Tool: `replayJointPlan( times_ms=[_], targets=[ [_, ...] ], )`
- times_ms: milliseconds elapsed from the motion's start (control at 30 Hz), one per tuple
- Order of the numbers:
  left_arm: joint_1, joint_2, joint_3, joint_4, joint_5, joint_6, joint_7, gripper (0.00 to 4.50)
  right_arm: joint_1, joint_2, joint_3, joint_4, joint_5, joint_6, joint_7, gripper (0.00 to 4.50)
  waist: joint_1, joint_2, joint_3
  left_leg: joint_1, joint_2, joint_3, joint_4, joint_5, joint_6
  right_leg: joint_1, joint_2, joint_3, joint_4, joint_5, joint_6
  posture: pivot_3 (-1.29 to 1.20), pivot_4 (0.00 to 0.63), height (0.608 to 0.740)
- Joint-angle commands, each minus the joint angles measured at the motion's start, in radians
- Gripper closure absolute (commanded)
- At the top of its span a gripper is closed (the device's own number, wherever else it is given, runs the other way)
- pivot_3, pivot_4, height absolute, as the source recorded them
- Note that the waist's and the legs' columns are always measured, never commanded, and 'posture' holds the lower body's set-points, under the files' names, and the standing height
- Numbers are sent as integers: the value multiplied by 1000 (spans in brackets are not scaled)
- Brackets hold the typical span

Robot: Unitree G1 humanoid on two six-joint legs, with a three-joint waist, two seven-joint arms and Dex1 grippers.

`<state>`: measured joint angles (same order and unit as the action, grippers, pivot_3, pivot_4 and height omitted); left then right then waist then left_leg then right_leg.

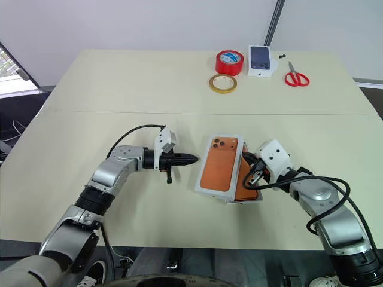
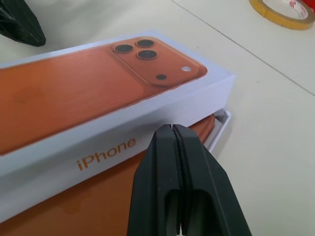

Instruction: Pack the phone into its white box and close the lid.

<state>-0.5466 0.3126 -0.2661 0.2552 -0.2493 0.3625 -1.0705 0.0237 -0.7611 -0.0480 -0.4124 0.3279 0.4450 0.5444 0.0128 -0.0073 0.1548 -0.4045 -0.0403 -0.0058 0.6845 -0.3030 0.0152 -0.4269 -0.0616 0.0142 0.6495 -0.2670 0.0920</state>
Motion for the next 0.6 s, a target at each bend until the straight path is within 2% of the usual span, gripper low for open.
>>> replayJointPlan(
  times_ms=[33, 333, 600],
  targets=[
    [9, -37, -44, -33, 11, -7, -3, 4500, -10, 4, -16, -30, -14, -11, 18, 4468, 0, 0, 0, 0, 0, 0, 0, 0, 0, 0, 0, 0, 0, 0, 0, 0, 150, 740],
    [-7, -118, -46, -36, -9, 13, 10, 4500, 16, -1, -41, -54, -24, 0, 46, 4468, -1, 0, 0, 0, 0, 0, 0, 0, 0, 0, 0, 0, 1, 0, 0, 0, 150, 740],
    [-4, -146, -79, -94, -9, 51, -9, 4500, 62, -18, -91, -42, -40, -22, 87, 4468, 0, 0, 0, 0, 0, 0, 0, 0, 0, 0, 0, 0, 0, 0, 0, 0, 150, 740]
  ],
)
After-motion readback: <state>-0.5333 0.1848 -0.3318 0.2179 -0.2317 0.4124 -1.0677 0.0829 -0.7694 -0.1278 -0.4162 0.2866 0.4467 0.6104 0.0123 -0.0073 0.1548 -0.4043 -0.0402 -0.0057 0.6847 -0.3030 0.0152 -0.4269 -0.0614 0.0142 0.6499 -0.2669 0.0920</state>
